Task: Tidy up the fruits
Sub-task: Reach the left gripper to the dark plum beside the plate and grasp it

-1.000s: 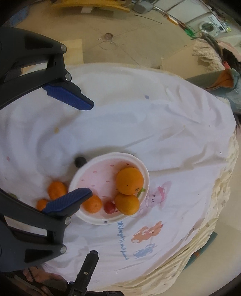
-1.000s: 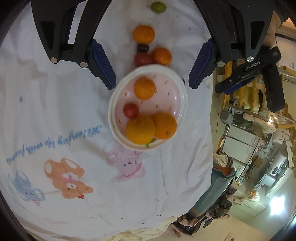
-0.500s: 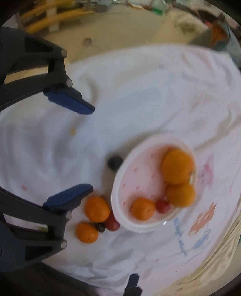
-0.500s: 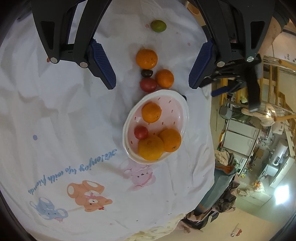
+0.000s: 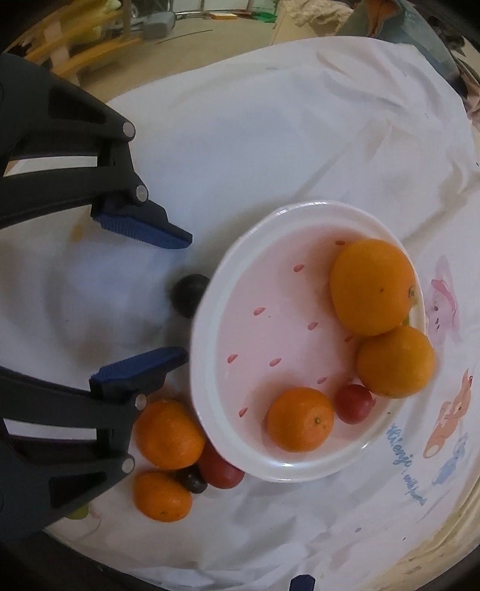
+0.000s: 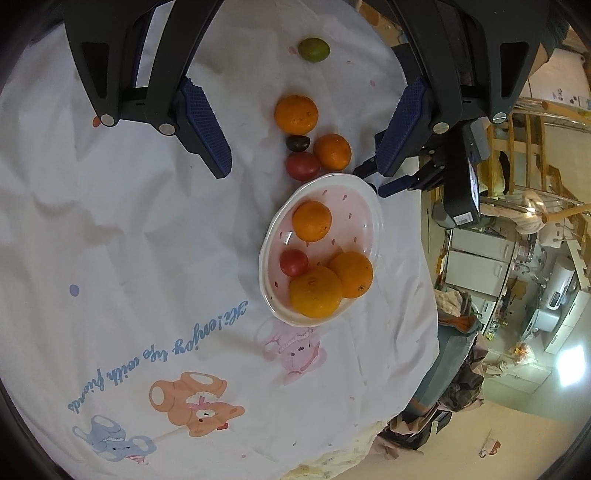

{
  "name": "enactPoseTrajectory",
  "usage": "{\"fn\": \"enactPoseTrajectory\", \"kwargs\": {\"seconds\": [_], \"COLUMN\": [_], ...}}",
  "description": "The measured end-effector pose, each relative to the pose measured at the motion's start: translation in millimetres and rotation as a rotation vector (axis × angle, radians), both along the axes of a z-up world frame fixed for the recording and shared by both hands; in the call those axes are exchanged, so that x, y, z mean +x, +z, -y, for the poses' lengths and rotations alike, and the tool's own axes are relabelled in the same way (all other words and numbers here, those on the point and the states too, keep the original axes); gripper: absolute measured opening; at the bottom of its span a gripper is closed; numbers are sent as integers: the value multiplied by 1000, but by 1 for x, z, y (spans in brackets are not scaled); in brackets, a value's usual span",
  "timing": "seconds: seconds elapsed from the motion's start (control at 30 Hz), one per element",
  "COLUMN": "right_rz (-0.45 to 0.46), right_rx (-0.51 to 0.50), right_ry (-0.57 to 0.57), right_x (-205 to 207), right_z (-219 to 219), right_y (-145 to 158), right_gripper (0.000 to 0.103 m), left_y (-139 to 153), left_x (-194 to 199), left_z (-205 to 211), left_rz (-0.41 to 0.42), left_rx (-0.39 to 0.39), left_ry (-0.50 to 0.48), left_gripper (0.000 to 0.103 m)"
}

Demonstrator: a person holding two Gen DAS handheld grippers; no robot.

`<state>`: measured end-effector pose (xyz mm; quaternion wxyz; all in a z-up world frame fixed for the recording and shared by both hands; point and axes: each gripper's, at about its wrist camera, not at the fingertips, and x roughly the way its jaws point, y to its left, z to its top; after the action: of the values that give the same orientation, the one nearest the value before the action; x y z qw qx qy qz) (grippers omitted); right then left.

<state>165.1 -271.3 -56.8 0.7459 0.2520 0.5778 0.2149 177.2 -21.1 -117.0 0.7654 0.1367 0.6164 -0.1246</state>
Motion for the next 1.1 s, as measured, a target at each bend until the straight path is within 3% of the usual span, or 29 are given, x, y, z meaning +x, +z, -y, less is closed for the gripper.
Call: {"fn": "enactPoseTrajectory", "kwargs": {"seconds": [0.1,0.23,0.27,0.3,0.5,0.6,0.7,0.97,1.1], "right_rz": [-9,-6,-6,-7,-12,-10,-6,-78,-109], "right_rx": [13,6,4,3,-10,-4,-13,-51,-128], "right_ry": [2,10,10,9,1,6,20,112,180], "right_x": [1,0,0,1,2,1,0,-3,3], "right_z": [-1,-3,-2,-2,-1,-3,-7,-35,-55], "right_y": [-1,-2,-2,-2,-4,-2,0,-15,-30], "right_gripper": [84,84,84,84,84,84,84,83,67], "left_y": [0,1,1,1,10,23,40,76,80], "left_x": [2,6,6,7,3,-4,-14,-48,-53], "left_z": [2,1,0,-1,-12,-20,-26,-56,-49], "left_rz": [8,21,20,16,-5,12,18,87,124], "left_rx": [-1,16,11,1,-38,-38,-86,-225,-268], "left_ry": [-2,16,20,20,59,100,152,377,430], "left_gripper": [51,34,24,20,20,19,19,19,19]}}
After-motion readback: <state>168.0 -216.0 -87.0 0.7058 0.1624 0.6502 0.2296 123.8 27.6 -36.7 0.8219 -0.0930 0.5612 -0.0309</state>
